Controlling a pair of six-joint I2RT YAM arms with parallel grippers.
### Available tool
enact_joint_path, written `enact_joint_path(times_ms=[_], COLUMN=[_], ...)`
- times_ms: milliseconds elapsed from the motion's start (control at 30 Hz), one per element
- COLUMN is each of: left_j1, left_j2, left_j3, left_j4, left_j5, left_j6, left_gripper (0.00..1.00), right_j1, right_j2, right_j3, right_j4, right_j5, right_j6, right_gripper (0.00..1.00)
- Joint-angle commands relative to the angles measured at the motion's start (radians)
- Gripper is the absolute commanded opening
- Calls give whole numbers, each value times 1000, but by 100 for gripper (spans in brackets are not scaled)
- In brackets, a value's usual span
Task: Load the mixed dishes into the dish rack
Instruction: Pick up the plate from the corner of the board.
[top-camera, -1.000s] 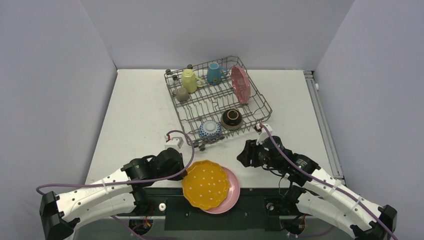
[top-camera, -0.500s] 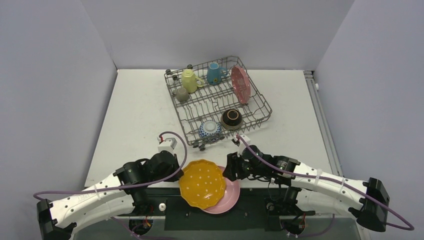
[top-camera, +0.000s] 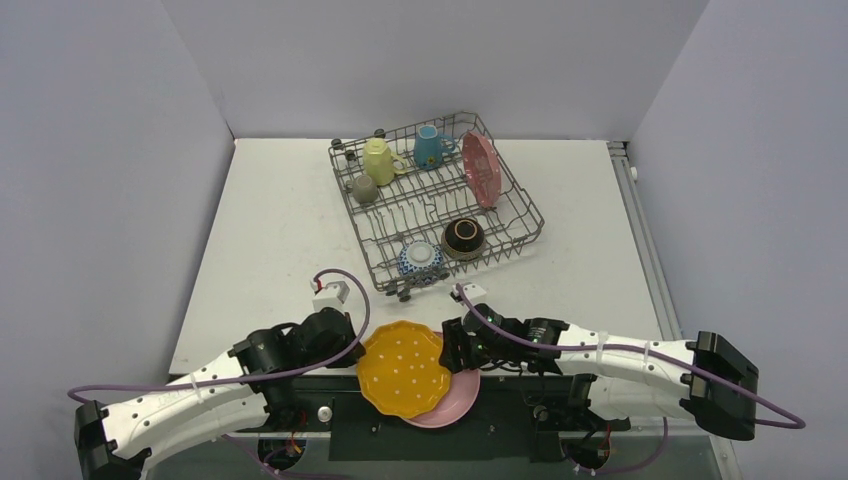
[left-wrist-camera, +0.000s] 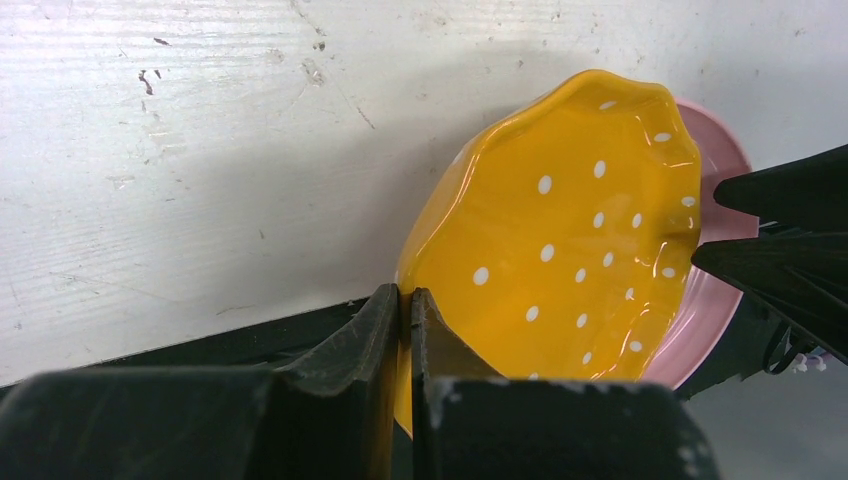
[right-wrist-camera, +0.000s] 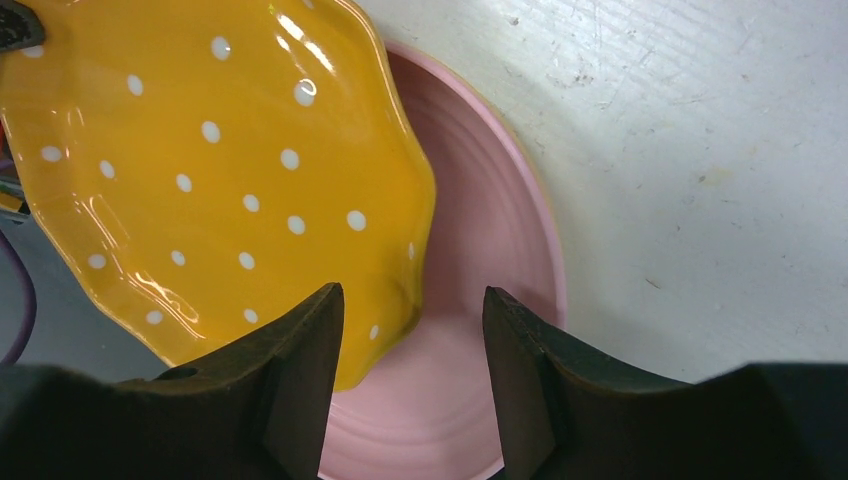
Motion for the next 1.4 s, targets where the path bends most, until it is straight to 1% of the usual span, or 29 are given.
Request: enact_joint_path(times_ms=[0,200,433,700,900,967,1133,1267,1333,1367], left_j1=[0,0,0,-1,0,0,1,1,1,1], left_j2=[-9,-12,-15,0,-3,-7,2,32,38,39], left_j3=[-7,-31,-55,-86,-94,-96,-113,-116,-116,-115], left_j4=[65,82,98,142,138,136,176,198,206,208], left_j5=[2,6,14,33,36,36,44,58,63,66], left_j6=[-20,-29,-35,-43,-43,-43,-38,-34,-31,-30], left_gripper=[0,0,0,0,0,0,0,0,0,0], right_j1=[10,11,11,10,10,9,0,-1,-1,-1], right_j2=[-3,4,29,83,102,100,103,100,88,83], right_j3=[-27,-73,-124,-204,-250,-265,-297,-314,-319,-319], right_j4=[79,144,269,484,621,646,723,796,822,829], right_j5=[41,20,-32,-115,-160,-160,-169,-183,-185,-183], right_j6=[38,73,133,236,299,313,344,370,375,378], right_gripper=[50,50,50,50,46,43,33,21,14,8])
